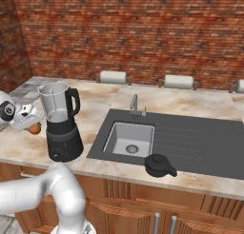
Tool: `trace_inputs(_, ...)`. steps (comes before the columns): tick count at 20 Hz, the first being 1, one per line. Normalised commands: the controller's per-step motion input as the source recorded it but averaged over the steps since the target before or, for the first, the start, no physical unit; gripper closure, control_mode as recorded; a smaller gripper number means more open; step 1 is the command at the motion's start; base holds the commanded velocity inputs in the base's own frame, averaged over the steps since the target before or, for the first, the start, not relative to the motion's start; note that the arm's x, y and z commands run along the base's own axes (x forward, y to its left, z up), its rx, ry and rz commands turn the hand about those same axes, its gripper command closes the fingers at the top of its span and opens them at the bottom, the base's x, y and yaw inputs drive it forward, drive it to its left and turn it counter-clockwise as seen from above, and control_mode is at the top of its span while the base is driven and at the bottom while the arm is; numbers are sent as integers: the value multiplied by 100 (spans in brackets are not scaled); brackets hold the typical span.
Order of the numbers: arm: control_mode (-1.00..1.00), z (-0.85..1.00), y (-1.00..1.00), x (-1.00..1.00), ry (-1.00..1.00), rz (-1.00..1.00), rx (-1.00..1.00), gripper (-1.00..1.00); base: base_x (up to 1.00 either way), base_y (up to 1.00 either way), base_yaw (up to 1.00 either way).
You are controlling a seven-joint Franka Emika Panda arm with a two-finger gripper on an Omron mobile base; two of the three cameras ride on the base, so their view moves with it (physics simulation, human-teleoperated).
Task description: Open the blender lid, put the tangerine in the blender, close the lid, and start the blender.
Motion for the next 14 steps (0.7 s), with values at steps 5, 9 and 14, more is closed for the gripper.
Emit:
trace_inputs(5, -100, 100, 0, -41, -27, 0, 2, 100, 0, 0, 0)
trace_inputs(9, -100, 100, 0, -41, -26, 0, 2, 100, 0, 0, 0)
trace_inputs(14, -100, 100, 0, -32, -21, -1, 1, 100, 0, 0, 0)
